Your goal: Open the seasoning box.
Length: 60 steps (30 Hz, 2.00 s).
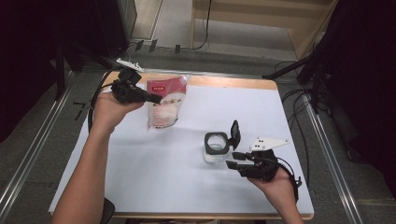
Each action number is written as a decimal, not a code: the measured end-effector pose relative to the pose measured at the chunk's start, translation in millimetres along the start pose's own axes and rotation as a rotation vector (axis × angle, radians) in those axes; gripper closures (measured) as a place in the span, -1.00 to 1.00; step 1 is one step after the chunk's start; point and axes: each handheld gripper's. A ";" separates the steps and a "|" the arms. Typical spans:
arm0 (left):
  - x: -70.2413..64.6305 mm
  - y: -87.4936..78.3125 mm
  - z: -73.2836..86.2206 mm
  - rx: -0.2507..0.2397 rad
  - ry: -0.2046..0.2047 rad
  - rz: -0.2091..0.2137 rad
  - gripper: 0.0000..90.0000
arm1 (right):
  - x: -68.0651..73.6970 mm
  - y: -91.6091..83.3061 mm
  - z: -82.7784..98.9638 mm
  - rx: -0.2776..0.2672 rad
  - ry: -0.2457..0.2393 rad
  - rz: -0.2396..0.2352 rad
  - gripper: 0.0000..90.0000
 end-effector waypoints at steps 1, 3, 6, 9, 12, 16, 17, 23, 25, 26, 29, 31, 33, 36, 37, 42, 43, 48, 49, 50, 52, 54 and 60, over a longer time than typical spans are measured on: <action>-1.1 -1.4 -0.1 -0.003 0.011 0.005 1.00 | 2.4 1.4 0.2 0.001 -0.008 -0.004 0.27; -5.2 -4.0 -0.1 0.000 0.021 0.015 1.00 | 6.1 4.4 -1.5 0.003 -0.020 -0.010 0.26; -10.8 -6.5 0.5 -0.001 0.044 0.031 1.00 | 11.2 10.9 -5.1 0.003 -0.034 -0.018 0.26; -15.4 -8.6 1.8 -0.015 0.051 0.031 1.00 | 15.3 17.5 -8.3 0.005 -0.031 -0.030 0.27; -17.7 -11.2 1.8 -0.017 0.051 0.035 1.00 | 19.5 25.4 -12.8 0.018 -0.034 -0.039 0.27; -22.4 -15.2 3.1 -0.020 0.052 0.042 1.00 | 22.5 37.4 -20.6 0.024 -0.032 -0.044 0.27; -22.5 -15.9 3.2 -0.017 0.058 0.038 1.00 | 23.9 41.3 -23.1 0.030 -0.037 -0.046 0.27; -24.3 -22.7 6.1 -0.017 0.056 0.076 1.00 | 28.9 58.8 -33.2 0.025 -0.051 -0.050 0.27; -25.6 -24.9 6.6 -0.020 0.063 0.071 1.00 | 30.1 63.0 -35.5 0.022 -0.055 -0.056 0.27; -26.3 -25.6 6.8 -0.017 0.064 0.073 1.00 | 31.3 67.2 -37.6 0.019 -0.051 -0.060 0.28; -26.6 -27.0 8.0 -0.013 0.066 0.073 1.00 | 32.6 77.1 -41.6 0.033 -0.039 -0.059 0.33; -26.8 -27.5 8.4 -0.009 0.065 0.080 1.00 | 33.3 82.8 -43.2 0.037 -0.048 -0.059 0.33; -27.6 -28.1 8.6 -0.008 0.061 0.091 1.00 | 34.3 88.3 -44.8 0.042 -0.048 -0.062 0.33; -29.8 -30.7 8.6 -0.013 0.067 0.108 1.00 | 34.7 95.4 -47.2 0.033 -0.056 -0.061 0.31; -30.2 -31.5 8.8 -0.016 0.073 0.106 1.00 | 35.1 97.4 -47.9 0.030 -0.058 -0.058 0.30; -32.6 -33.2 10.0 0.003 0.081 0.119 1.00 | 36.4 111.3 -51.6 0.032 -0.061 -0.049 0.30; -32.8 -33.1 10.5 0.004 0.079 0.120 1.00 | 36.8 115.0 -52.5 0.026 -0.048 -0.053 0.30; -31.6 -33.1 14.2 0.012 0.075 0.123 1.00 | 39.6 134.8 -59.4 0.007 -0.035 -0.055 0.31; -31.5 -33.4 15.0 0.016 0.076 0.126 1.00 | 40.6 138.4 -60.5 0.005 -0.032 -0.057 0.31; -31.8 -33.6 15.8 0.016 0.070 0.127 1.00 | 42.0 141.7 -61.6 0.007 -0.032 -0.055 0.31; -31.6 -34.9 16.5 0.022 0.071 0.126 1.00 | 43.8 147.7 -62.7 0.011 -0.043 -0.051 0.31; -31.0 -36.2 17.2 0.018 0.063 0.152 1.00 | 44.2 153.0 -62.4 0.008 -0.043 -0.047 0.31; -32.9 -48.0 17.7 0.004 0.033 0.209 1.00 | 41.8 165.7 -58.6 -0.008 -0.054 -0.029 0.34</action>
Point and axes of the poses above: each handheld gripper's, and its own axes: y roughly forward along the jaws, z roughly out of its underside, x roughly to its left, and after that the axes turned 13 degrees about -z, right-handed
